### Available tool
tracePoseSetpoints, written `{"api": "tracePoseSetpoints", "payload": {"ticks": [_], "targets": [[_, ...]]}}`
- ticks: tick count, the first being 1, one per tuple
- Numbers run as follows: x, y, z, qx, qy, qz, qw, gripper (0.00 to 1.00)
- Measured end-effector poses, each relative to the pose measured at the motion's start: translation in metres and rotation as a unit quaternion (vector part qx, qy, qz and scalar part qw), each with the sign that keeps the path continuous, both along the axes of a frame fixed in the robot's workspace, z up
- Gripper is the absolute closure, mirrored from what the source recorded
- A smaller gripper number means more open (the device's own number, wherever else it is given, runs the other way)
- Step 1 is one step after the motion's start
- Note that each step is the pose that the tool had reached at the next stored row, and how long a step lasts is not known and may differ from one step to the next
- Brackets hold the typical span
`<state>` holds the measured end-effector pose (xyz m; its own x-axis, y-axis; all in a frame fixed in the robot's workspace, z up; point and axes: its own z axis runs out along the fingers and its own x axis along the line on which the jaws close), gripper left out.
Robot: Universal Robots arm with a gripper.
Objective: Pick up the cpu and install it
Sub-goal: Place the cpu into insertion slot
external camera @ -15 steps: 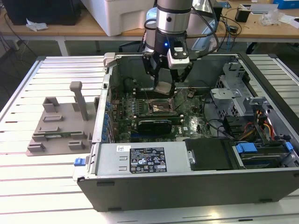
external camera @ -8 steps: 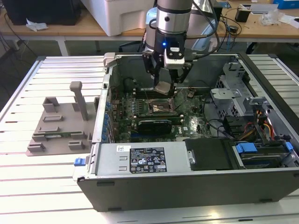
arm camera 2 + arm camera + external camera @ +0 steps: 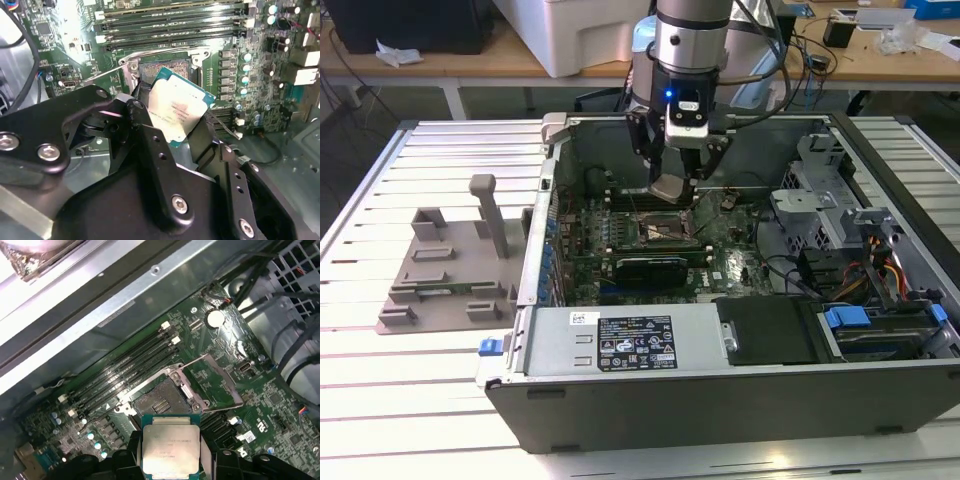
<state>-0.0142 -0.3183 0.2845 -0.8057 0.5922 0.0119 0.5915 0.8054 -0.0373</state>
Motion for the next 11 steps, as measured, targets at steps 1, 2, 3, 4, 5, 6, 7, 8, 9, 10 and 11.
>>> {"api": "tracePoseSetpoints", "payload": {"ticks": [1,2,3,4,5,6,7,8,9,10,11], "targets": [[0.0000,0.0000,0.0000,0.0000,0.0000,-0.014,0.9999,0.45],[0.0000,0.0000,0.0000,0.0000,0.0000,-0.029,0.9996,0.45],[0.0000,0.0000,0.0000,0.0000,0.0000,-0.038,0.9993,0.45],[0.0000,0.0000,0.0000,0.0000,0.0000,-0.044,0.9990,0.45],[0.0000,0.0000,0.0000,0.0000,0.0000,-0.052,0.9987,0.45],[0.0000,0.0000,-0.0001,0.0000,0.0000,-0.061,0.9981,0.45],[0.0000,0.0000,-0.0001,-0.0001,0.0000,-0.067,0.9977,0.45],[0.0000,0.0000,-0.0001,-0.0002,0.0000,-0.073,0.9973,0.45],[0.0000,0.0000,-0.0001,-0.0007,0.0000,-0.082,0.9967,0.45],[0.0000,-0.0001,0.0000,-0.0013,-0.0001,-0.086,0.9963,0.45],[0.0000,-0.0001,0.0000,-0.0019,-0.0001,-0.089,0.9960,0.45]]}}
